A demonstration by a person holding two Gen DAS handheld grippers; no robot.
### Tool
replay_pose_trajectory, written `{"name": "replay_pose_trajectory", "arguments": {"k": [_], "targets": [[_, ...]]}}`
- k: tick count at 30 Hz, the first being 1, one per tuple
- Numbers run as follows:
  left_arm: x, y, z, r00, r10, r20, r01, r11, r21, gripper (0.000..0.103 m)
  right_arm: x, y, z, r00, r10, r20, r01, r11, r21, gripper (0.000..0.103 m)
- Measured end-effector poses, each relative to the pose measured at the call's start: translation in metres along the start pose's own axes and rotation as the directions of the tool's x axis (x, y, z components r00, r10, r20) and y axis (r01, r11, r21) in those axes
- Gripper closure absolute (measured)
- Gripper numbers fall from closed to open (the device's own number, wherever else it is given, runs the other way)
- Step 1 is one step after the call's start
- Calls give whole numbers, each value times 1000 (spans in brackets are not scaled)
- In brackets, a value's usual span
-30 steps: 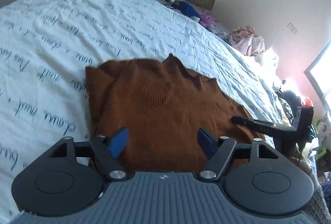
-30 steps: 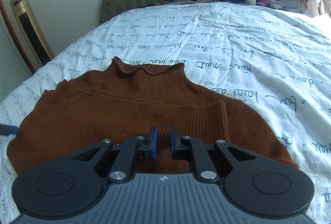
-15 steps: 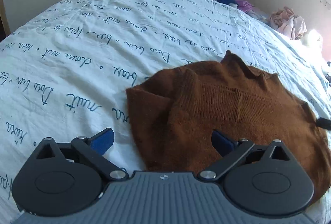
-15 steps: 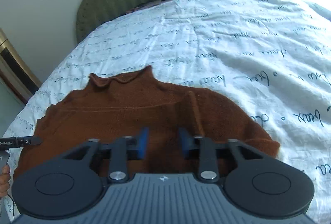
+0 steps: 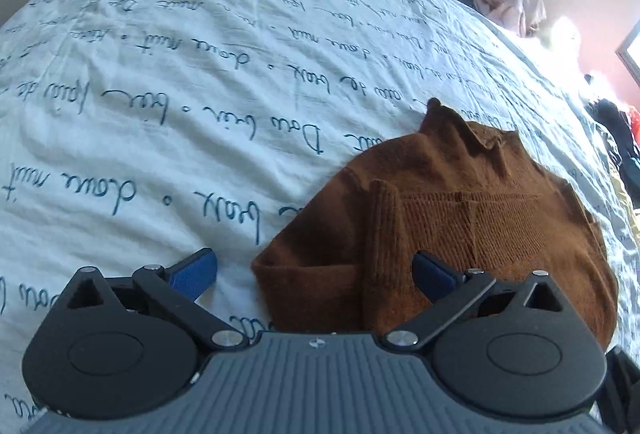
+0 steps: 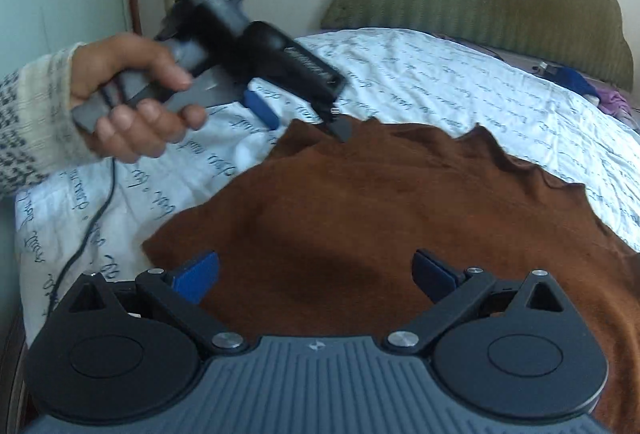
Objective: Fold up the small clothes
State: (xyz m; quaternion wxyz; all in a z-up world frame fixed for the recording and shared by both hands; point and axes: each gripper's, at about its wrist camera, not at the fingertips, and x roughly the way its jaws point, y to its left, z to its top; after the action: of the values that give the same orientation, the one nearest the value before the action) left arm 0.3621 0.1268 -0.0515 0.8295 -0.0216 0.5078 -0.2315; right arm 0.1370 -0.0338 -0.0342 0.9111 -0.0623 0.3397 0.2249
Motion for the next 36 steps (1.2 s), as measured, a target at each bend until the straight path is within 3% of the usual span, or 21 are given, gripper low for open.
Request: {"name": "replay_pose_trajectory", "arguments": {"k": [3,7,9,14,18,21,23,24,25,30,31,33,35,36], "targets": [[11,-2,9,999,-36,-39,37,999,29,1,3,35,-1,1000,25,5,-24,998,-60,0],[13,-3,12,996,-58,-70,63,995,75,1,6,67,-6,999,-12,46,21,982,-188,1],[13,-1,10,995,-65,-78,71,994,79,1,9,80,-8,994,-77,78,95,962,-255,1],[11,-1,5,996,-66,-66,72,993,91,1,18,98,-13,996,-64,68,84,931,-355,1],[14,-8,7,997,-38,-60,44,994,102,1,31,104,-14,987,-144,67,158,907,-391,25],[17,-12,8,998,-17,-61,24,993,115,0,39,105,-12,981,-180,74,195,897,-398,29],[18,-15,9,998,-3,-59,10,993,121,0,42,105,-11,980,-185,78,201,896,-395,49],[19,-16,9,998,6,-59,1,992,123,0,43,104,-11,980,-186,74,200,898,-392,63],[20,-17,9,998,14,-58,-6,992,126,0,46,103,-11,980,-188,68,200,900,-388,69],[22,-22,10,998,43,-53,-36,991,126,2,51,104,-6,984,-171,50,178,918,-354,71],[22,-22,10,998,50,-44,-45,991,126,5,51,103,-5,985,-166,50,173,923,-344,73],[20,-25,11,996,83,-18,-79,988,133,30,49,104,-5,986,-161,48,167,923,-346,77],[18,-24,16,999,32,-38,-28,994,101,79,46,101,-4,988,-149,51,157,929,-336,81],[19,-22,19,998,-18,-61,22,997,70,85,46,101,-4,988,-145,52,154,929,-336,82]]}}
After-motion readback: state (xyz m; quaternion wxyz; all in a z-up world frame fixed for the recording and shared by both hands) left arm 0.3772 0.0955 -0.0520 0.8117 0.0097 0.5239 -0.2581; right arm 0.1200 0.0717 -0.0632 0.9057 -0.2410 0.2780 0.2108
